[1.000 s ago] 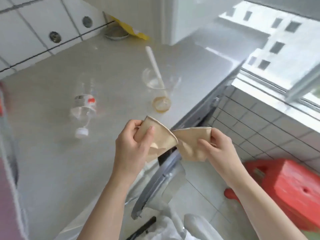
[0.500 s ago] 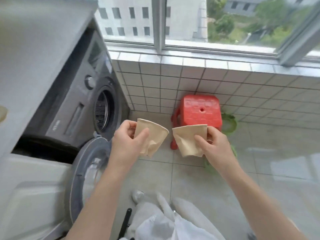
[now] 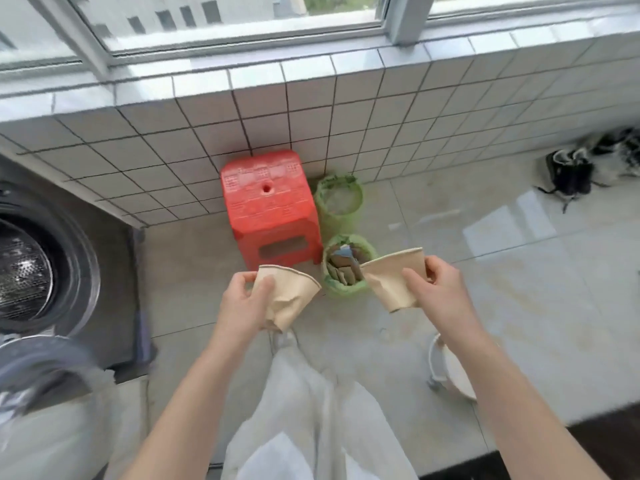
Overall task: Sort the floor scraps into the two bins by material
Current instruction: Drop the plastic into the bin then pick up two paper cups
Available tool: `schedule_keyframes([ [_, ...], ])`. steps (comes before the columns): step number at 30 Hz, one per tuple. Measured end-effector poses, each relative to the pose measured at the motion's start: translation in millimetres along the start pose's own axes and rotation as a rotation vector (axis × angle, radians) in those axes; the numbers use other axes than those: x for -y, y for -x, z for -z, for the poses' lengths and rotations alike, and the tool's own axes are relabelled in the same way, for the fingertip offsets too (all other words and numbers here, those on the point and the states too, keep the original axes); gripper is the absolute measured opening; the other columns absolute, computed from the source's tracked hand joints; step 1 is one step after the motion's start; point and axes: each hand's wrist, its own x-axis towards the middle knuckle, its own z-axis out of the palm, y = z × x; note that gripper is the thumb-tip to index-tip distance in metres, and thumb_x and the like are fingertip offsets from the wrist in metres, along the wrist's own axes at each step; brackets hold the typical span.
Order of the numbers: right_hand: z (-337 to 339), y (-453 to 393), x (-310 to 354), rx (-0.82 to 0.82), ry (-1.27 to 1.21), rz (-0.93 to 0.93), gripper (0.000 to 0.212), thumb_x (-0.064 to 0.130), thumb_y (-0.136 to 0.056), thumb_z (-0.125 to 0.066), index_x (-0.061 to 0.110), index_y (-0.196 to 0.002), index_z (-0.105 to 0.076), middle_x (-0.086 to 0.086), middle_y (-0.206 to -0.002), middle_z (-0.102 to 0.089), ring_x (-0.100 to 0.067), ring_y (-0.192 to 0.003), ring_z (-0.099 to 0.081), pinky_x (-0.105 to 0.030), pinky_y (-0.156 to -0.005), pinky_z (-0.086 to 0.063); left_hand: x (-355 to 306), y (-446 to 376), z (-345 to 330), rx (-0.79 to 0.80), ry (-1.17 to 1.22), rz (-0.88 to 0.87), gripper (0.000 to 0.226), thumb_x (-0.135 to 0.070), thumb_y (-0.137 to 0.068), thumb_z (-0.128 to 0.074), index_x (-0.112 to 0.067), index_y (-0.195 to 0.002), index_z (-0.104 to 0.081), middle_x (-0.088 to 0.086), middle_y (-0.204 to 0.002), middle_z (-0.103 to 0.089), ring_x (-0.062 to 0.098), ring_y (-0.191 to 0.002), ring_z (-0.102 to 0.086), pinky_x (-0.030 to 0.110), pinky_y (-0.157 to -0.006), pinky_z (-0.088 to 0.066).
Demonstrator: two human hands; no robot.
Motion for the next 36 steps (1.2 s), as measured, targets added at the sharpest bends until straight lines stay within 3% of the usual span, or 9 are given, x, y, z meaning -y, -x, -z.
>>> schedule_keyframes([
  [4, 5, -57, -34, -0.005, 0.023, -0.181, 0.020, 0.025, -0.065, -0.047, 0.017, -0.078, -0.059, 0.001, -0.072, -0.058, -0.021, -0.070, -0.052, -0.051, -0.075, -0.054, 10, -48, -60, 0.178, 0.085, 0.313, 0.023, -0.022, -0.089, -0.058, -0.012, -0.110, -0.057, 0.004, -0.080, -0.063, 0.016, -0.058, -0.058, 0.030, -0.061, -0.052],
  [9, -8, -132, -74, -0.049, 0.053, -0.315, 0.022, 0.014, -0.077, -0.052, 0.017, -0.096, -0.063, 0.000, -0.084, -0.065, -0.027, -0.086, -0.062, -0.051, -0.081, -0.055, 28, -131, -119, 0.265, 0.004, 0.458, 0.032, -0.018, -0.083, -0.060, -0.012, -0.114, -0.055, 0.007, -0.086, -0.062, 0.018, -0.050, -0.058, 0.029, -0.058, -0.052],
  [14, -40, -216, -132, -0.015, 0.184, -0.362, 0.024, 0.009, -0.084, -0.054, 0.011, -0.106, -0.061, -0.005, -0.092, -0.064, -0.028, -0.087, -0.059, -0.039, -0.076, -0.052, 60, -227, -173, 0.273, -0.186, 0.465, 0.037, -0.024, -0.081, -0.060, -0.012, -0.115, -0.054, 0.010, -0.081, -0.060, 0.015, -0.042, -0.058, 0.027, -0.059, -0.052],
  [17, -62, -270, -168, 0.046, 0.319, -0.327, 0.023, 0.007, -0.086, -0.053, 0.007, -0.107, -0.061, -0.007, -0.092, -0.061, -0.023, -0.082, -0.050, -0.026, -0.065, -0.036, 82, -285, -208, 0.287, -0.309, 0.416, 0.037, -0.022, -0.083, -0.059, -0.009, -0.116, -0.050, 0.013, -0.088, -0.061, 0.018, -0.044, -0.059, 0.028, -0.057, -0.052],
  [20, -86, -319, -206, 0.122, 0.388, -0.315, 0.023, 0.004, -0.086, -0.051, 0.005, -0.107, -0.060, -0.013, -0.095, -0.064, -0.024, -0.075, -0.051, -0.015, -0.047, -0.035, 110, -335, -241, 0.303, -0.446, 0.367, 0.032, -0.021, -0.084, -0.056, -0.010, -0.113, -0.045, 0.014, -0.088, -0.063, 0.021, -0.050, -0.060, 0.024, -0.051, -0.046],
  [23, -116, -364, -249, 0.181, 0.472, -0.281, 0.026, 0.007, -0.086, -0.051, 0.005, -0.110, -0.060, -0.016, -0.103, -0.067, -0.033, -0.094, -0.059, -0.027, -0.069, -0.044, 146, -380, -270, 0.325, -0.536, 0.375, 0.031, -0.022, -0.085, -0.054, -0.011, -0.112, -0.045, 0.016, -0.095, -0.065, 0.026, -0.065, -0.065, 0.026, -0.055, -0.048],
  [26, -148, -400, -291, 0.271, 0.558, -0.211, 0.031, 0.006, -0.083, -0.053, 0.006, -0.113, -0.061, -0.018, -0.108, -0.065, -0.035, -0.103, -0.058, -0.032, -0.082, -0.042, 188, -419, -292, 0.339, -0.573, 0.422, 0.039, -0.022, -0.085, -0.056, -0.009, -0.119, -0.044, 0.014, -0.110, -0.060, 0.031, -0.097, -0.063, 0.041, -0.078, -0.057],
  [33, -196, -441, -358, 0.463, 0.664, -0.191, 0.032, 0.012, -0.087, -0.053, 0.011, -0.119, -0.058, -0.017, -0.115, -0.061, -0.036, -0.109, -0.055, -0.035, -0.090, -0.043, 249, -466, -331, 0.314, -0.632, 0.311, 0.037, -0.020, -0.084, -0.058, -0.012, -0.118, -0.045, 0.007, -0.104, -0.051, 0.028, -0.101, -0.057, 0.045, -0.084, -0.054],
  [36, -203, -448, -372, 0.473, 0.635, -0.189, 0.049, 0.015, -0.087, -0.060, 0.013, -0.134, -0.045, -0.014, -0.125, -0.053, -0.034, -0.117, -0.051, -0.036, -0.098, -0.042, 262, -475, -338, 0.333, -0.572, 0.319, 0.046, -0.023, -0.082, -0.061, -0.018, -0.124, -0.044, 0.003, -0.111, -0.053, 0.027, -0.103, -0.055, 0.046, -0.088, -0.053],
])
